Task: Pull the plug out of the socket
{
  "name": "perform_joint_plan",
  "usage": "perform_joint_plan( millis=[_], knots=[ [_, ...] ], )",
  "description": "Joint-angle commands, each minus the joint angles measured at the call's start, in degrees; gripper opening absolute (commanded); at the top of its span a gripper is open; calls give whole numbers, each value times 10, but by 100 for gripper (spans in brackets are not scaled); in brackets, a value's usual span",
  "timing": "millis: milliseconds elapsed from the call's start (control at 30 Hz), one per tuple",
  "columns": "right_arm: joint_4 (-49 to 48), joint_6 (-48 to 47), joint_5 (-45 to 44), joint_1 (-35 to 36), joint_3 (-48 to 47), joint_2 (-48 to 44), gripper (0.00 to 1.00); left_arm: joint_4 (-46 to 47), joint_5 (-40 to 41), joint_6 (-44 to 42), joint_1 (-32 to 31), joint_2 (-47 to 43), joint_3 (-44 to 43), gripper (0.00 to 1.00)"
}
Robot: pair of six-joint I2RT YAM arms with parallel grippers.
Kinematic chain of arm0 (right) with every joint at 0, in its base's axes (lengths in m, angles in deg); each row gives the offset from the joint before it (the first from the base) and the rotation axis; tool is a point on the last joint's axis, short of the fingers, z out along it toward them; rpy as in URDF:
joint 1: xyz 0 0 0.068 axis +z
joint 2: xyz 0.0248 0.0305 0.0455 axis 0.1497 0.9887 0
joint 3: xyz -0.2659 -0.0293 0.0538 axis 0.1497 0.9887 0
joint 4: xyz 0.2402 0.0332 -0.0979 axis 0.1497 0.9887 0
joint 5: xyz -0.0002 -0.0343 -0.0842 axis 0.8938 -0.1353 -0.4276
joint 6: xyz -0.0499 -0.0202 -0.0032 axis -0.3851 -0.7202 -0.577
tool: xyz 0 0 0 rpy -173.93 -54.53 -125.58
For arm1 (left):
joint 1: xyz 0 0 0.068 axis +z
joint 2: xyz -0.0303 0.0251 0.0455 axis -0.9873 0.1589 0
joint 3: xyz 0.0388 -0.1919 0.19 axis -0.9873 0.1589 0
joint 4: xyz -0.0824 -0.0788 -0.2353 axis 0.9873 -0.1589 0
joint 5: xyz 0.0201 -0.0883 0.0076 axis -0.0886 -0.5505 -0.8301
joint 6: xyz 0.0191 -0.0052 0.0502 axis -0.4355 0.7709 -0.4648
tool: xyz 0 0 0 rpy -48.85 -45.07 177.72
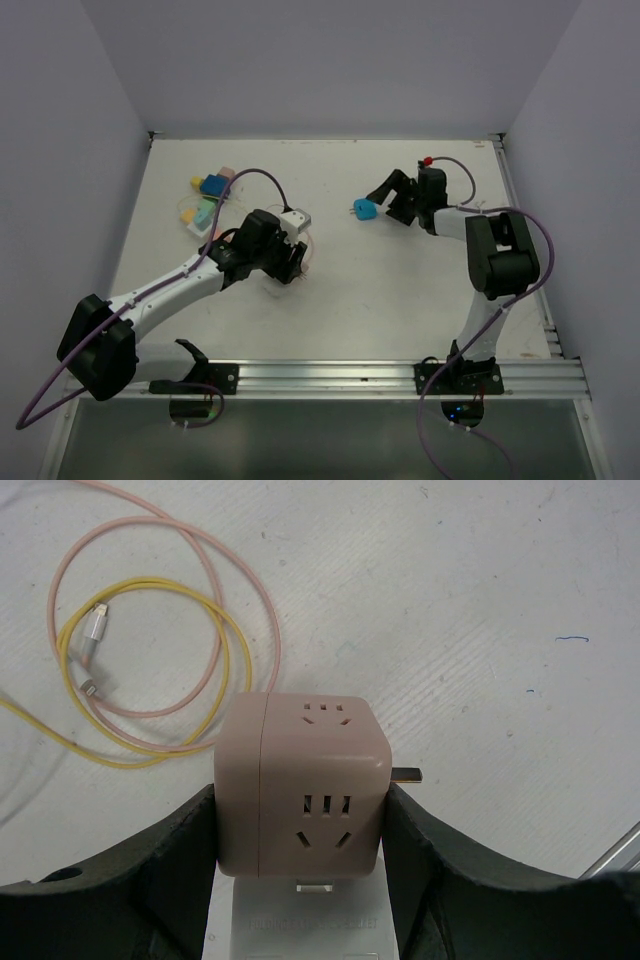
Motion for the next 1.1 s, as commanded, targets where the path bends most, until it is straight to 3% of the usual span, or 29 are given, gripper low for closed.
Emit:
perform_joint_plan(
  millis=[0,167,267,367,533,800,1067],
  knots=[
    [46,-50,-56,-8,24,-66,93,28,-7,-1,-4,-17,-6,0],
    [45,-49,-22,-6,83,-148,99,29,-12,-2,-3,-21,-6,0],
    [47,-45,54,6,101,-186,99,31,-20,-4,-4,-25,-4,0],
    [64,-40,104,34,114,-220,99,32,-31,-6,-4,-29,-3,0],
    [82,-38,109,126,118,-269,99,38,-39,-9,-3,-40,-1,0],
    [44,11,116,230,109,-264,99,45,-48,-12,-3,-58,4,0],
    [20,25,138,277,92,-214,99,48,-52,-15,-4,-67,7,0]
  ],
)
